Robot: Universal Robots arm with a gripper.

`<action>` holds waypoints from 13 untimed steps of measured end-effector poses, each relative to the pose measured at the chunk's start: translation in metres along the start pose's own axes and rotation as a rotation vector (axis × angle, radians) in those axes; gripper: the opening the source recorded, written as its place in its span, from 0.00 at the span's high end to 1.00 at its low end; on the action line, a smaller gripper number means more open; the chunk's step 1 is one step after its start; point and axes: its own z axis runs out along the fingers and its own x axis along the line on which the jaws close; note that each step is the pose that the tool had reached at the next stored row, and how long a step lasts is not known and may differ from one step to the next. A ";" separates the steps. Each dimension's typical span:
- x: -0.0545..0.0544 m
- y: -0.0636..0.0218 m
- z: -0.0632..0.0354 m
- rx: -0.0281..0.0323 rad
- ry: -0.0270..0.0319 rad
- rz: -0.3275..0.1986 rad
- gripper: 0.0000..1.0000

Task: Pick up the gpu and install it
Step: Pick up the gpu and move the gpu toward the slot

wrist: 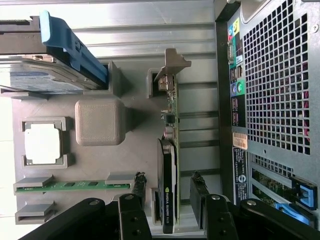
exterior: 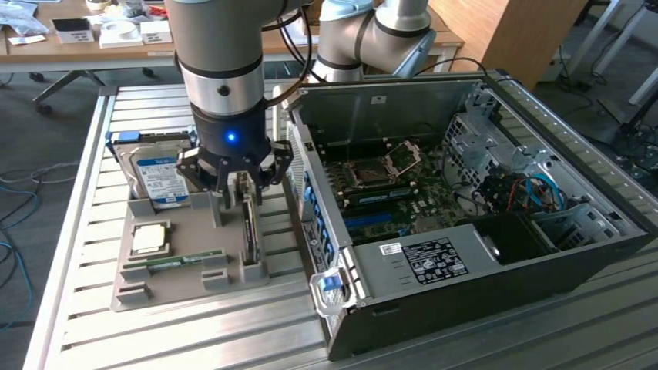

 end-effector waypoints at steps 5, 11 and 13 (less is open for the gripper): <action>0.000 0.0000 0.0002 -0.0001 -0.0002 0.000 0.51; 0.000 -0.0001 0.0016 0.0000 -0.0001 0.000 0.51; 0.000 -0.0001 0.0017 -0.0001 -0.0002 0.000 0.51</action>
